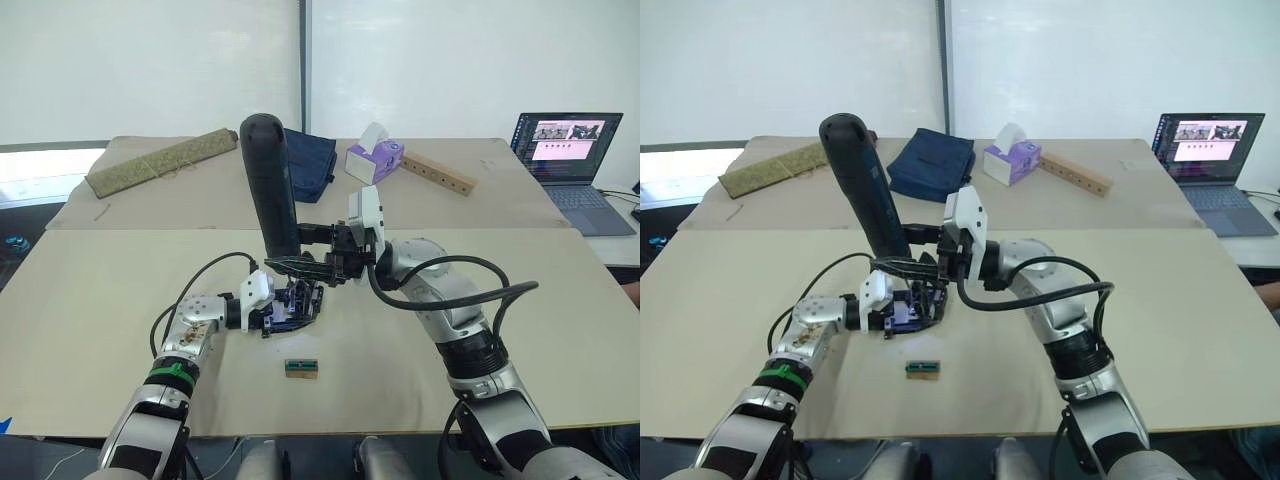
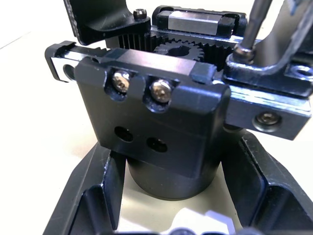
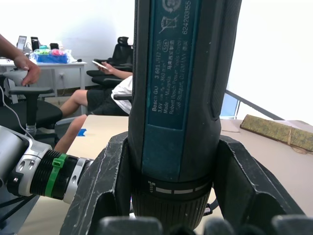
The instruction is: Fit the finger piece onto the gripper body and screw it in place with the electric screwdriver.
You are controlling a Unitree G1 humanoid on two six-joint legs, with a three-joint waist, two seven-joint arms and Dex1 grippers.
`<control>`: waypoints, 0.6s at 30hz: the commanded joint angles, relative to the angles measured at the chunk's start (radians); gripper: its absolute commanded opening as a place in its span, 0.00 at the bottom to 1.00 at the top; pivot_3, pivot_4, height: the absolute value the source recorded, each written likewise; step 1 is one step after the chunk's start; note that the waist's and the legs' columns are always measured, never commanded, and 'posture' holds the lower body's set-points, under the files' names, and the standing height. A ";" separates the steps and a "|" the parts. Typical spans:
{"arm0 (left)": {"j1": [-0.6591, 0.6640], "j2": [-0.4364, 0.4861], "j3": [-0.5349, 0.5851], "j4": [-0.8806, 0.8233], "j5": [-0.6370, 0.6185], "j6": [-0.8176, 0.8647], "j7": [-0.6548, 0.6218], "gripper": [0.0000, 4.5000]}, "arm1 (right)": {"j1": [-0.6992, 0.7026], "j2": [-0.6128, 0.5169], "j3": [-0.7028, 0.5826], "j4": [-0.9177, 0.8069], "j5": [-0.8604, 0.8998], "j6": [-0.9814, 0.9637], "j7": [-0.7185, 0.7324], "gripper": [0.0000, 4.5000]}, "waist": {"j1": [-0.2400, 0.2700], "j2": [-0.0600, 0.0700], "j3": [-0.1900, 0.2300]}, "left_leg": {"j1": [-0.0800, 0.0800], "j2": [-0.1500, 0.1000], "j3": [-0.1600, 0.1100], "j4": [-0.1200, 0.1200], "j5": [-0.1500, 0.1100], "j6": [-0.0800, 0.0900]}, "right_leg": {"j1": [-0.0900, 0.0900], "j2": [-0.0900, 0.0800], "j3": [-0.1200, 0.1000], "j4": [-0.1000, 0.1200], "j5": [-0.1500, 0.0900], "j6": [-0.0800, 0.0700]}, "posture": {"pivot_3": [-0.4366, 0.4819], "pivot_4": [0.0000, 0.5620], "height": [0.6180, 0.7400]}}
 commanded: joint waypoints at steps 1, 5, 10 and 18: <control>0.010 0.001 -0.008 -0.011 0.008 0.005 0.000 0.51 | 0.010 -0.013 0.025 0.035 -0.029 0.016 0.016 0.43 | 0.000 0.000 0.000 | 0.000 0.000 0.000 0.000 0.000 0.000 | 0.000 0.000 0.000 0.000 0.000 0.000 | 0.48 0.27 1.00; 0.011 0.002 -0.011 -0.009 0.013 0.012 0.005 0.51 | -0.035 -0.005 -0.026 -0.018 0.038 0.027 0.035 0.43 | 0.000 0.000 0.000 | -0.001 0.000 0.000 0.000 0.000 0.000 | -0.001 0.000 0.000 0.000 0.000 0.000 | 0.48 0.27 1.00; 0.011 0.005 -0.016 -0.006 0.024 0.024 0.014 0.51 | -0.099 -0.008 -0.086 -0.051 0.103 0.027 0.066 0.43 | 0.002 0.000 0.000 | -0.007 0.000 -0.001 0.001 0.000 0.000 | -0.008 0.000 0.000 0.001 0.000 0.000 | 0.48 0.27 1.00; 0.016 0.007 -0.013 -0.008 0.022 0.063 0.034 0.51 | -0.146 0.003 -0.137 -0.086 0.182 0.034 0.093 0.43 | 0.003 0.000 0.001 | -0.010 0.000 -0.002 0.002 0.000 0.000 | -0.010 0.000 0.000 0.001 0.000 0.000 | 0.48 0.27 1.00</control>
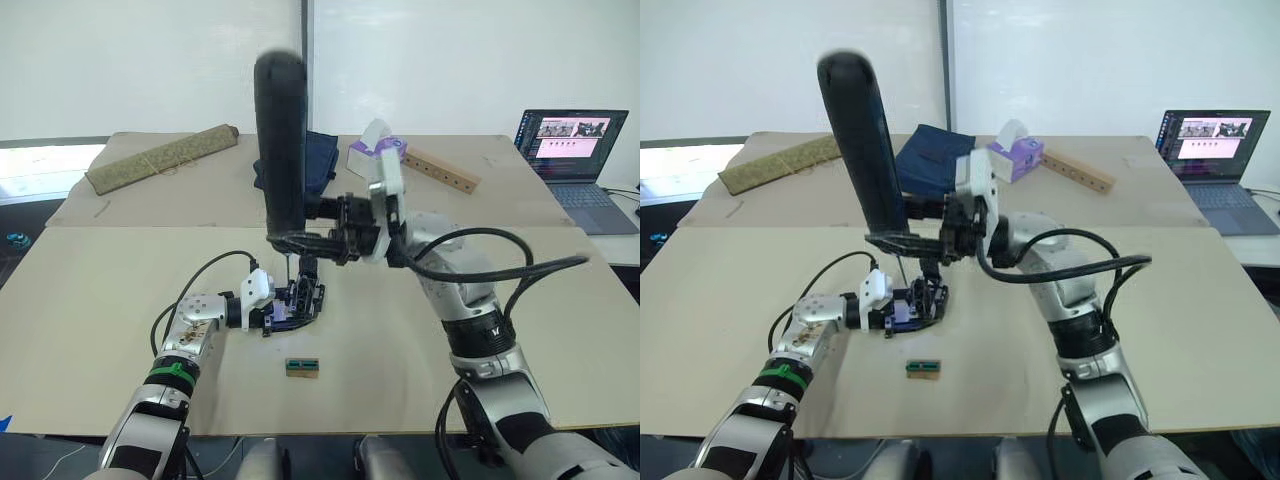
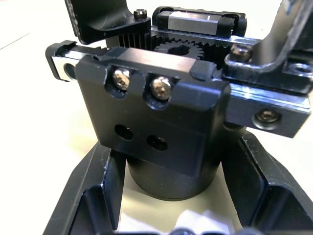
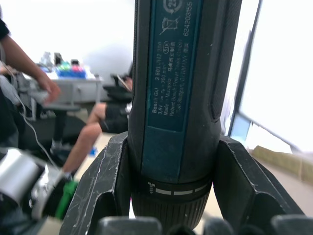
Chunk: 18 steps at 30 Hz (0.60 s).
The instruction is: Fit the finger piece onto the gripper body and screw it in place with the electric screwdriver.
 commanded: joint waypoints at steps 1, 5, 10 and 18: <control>0.016 0.005 -0.006 0.008 0.018 0.060 0.025 0.51 | -0.030 0.007 -0.046 -0.053 0.063 -0.007 0.010 0.43 | 0.000 0.000 0.000 | 0.000 0.000 0.000 0.000 0.000 0.000 | 0.000 0.000 0.000 0.000 0.000 0.000 | 0.48 0.27 1.00; 0.022 0.010 -0.009 -0.003 0.023 0.092 0.037 0.81 | -0.044 0.004 -0.058 -0.081 0.105 0.011 0.007 0.43 | 0.000 0.000 0.000 | 0.000 0.000 0.000 0.000 0.000 0.000 | 0.000 0.000 0.000 0.000 0.000 0.000 | 0.48 0.27 1.00; 0.032 0.040 0.002 -0.013 0.016 0.104 0.026 0.99 | -0.083 -0.016 -0.123 -0.147 0.241 0.123 -0.034 0.43 | -0.001 0.000 0.000 | 0.000 0.000 0.000 0.000 0.000 0.000 | -0.001 0.000 0.000 0.001 0.000 0.000 | 0.48 0.27 1.00; 0.144 0.176 0.106 -0.113 -0.100 0.044 -0.101 0.99 | 0.078 -0.284 -0.226 -0.288 0.266 0.201 -0.008 0.43 | -0.019 0.000 0.000 | 0.000 0.002 -0.001 -0.002 0.000 0.000 | -0.001 0.000 0.000 0.000 0.000 -0.001 | 0.48 0.27 1.00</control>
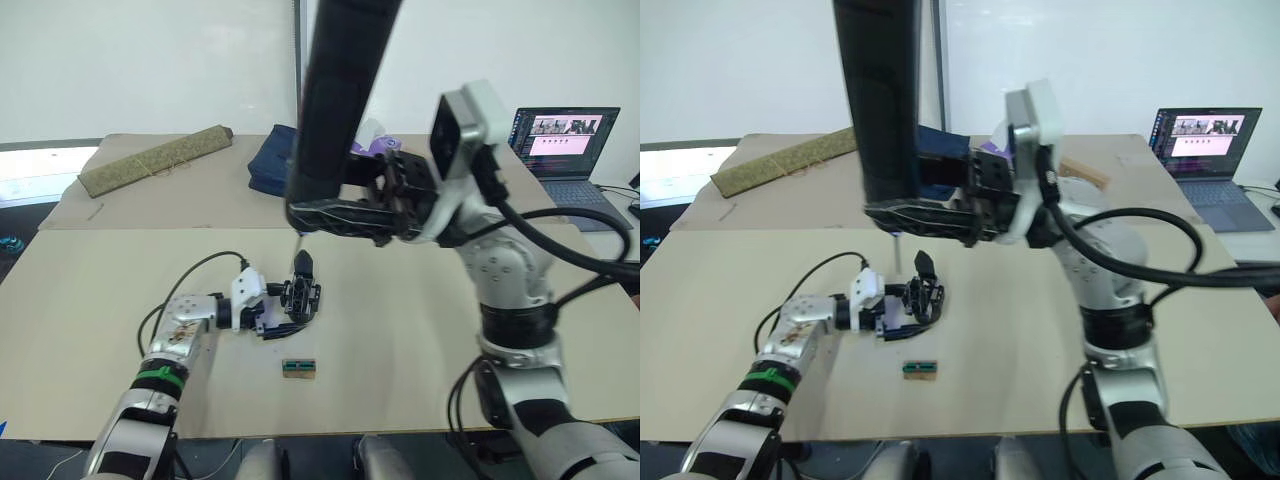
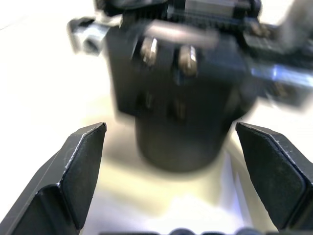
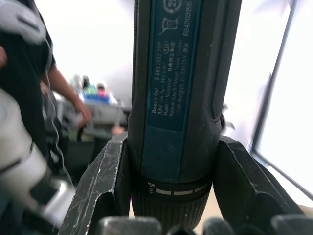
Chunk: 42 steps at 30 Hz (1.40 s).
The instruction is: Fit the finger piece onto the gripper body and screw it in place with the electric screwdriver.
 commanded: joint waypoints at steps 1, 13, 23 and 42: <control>0.074 0.072 0.078 -0.027 -0.068 -0.073 -0.087 0.99 | 0.097 -0.103 -0.094 -0.087 0.008 -0.008 0.003 0.43 | -0.004 0.000 0.001 | 0.000 0.001 0.000 0.000 0.000 0.000 | 0.000 0.000 0.000 0.000 0.000 -0.001 | 0.48 0.27 1.00; 0.268 0.192 0.163 -0.240 -0.215 -0.061 -0.257 0.99 | 0.497 -0.187 -0.175 -0.290 -0.019 -0.113 -0.046 0.43 | 0.007 0.002 0.007 | -0.002 0.000 0.002 0.001 0.000 0.000 | -0.001 -0.004 0.001 -0.001 -0.001 0.001 | 0.48 0.27 1.00; 0.354 0.120 0.019 -0.460 -0.122 -0.028 -0.142 0.99 | 0.358 -0.009 0.112 -0.256 -0.080 -0.122 -0.072 0.43 | 0.008 0.001 0.007 | -0.001 0.001 0.001 0.000 0.000 0.000 | -0.001 0.000 0.001 -0.001 -0.001 0.000 | 0.48 0.27 1.00; 0.346 0.032 -0.162 -0.475 0.021 0.031 0.022 0.99 | 0.382 0.140 0.310 -0.074 -0.306 -0.370 0.038 0.43 | 0.029 0.001 0.007 | 0.001 -0.002 0.002 0.002 0.000 0.000 | 0.002 -0.002 0.001 0.000 -0.001 0.000 | 0.48 0.27 1.00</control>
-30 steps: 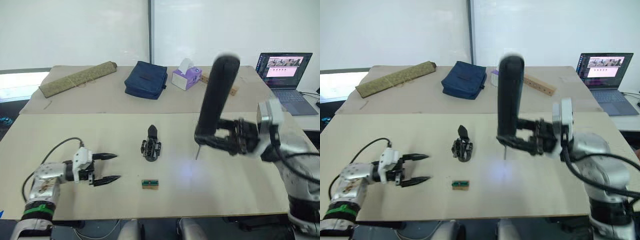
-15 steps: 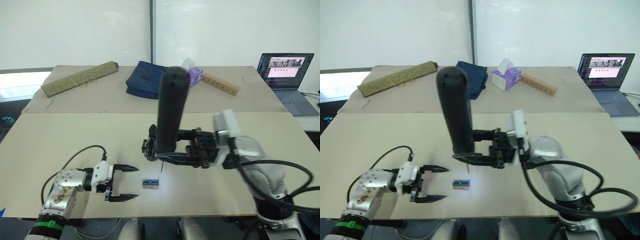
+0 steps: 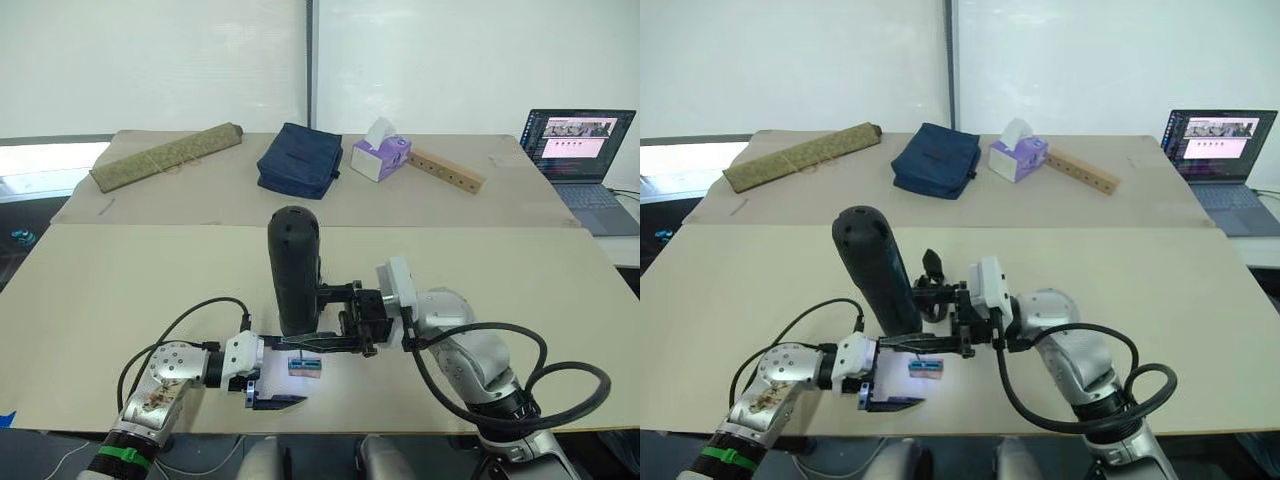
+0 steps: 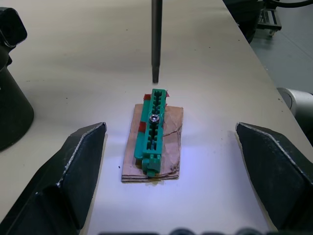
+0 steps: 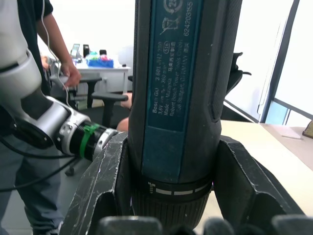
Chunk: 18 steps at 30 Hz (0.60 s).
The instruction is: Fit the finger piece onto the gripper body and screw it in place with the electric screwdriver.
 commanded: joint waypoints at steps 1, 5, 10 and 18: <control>-0.006 -0.017 -0.044 0.041 0.027 0.020 0.015 0.99 | -0.021 0.020 0.005 -0.010 -0.009 -0.057 0.010 0.43 | 0.001 0.000 0.000 | 0.000 0.000 0.000 0.000 0.000 0.000 | 0.000 0.000 0.000 0.000 0.000 0.000 | 0.48 0.27 1.00; -0.023 -0.011 -0.051 0.075 0.032 0.036 0.007 0.99 | -0.034 0.025 0.008 0.006 -0.020 -0.060 0.015 0.43 | 0.008 0.001 -0.001 | 0.002 0.000 0.001 0.000 0.000 0.000 | 0.002 0.000 0.000 0.000 0.000 0.000 | 0.48 0.27 1.00; -0.030 -0.010 -0.061 0.087 0.031 0.033 -0.002 0.99 | -0.035 0.029 0.011 0.007 -0.026 -0.059 0.015 0.43 | 0.011 0.003 -0.002 | 0.003 0.000 0.003 0.000 0.000 0.000 | 0.003 0.000 0.000 0.000 0.000 0.000 | 0.48 0.27 1.00; -0.035 -0.010 -0.070 0.090 0.032 0.039 -0.004 0.99 | -0.028 0.020 0.009 0.008 -0.033 -0.056 0.017 0.43 | 0.011 0.003 -0.002 | 0.003 0.000 0.004 0.000 0.000 0.000 | 0.003 0.000 0.000 0.000 0.000 0.000 | 0.48 0.27 1.00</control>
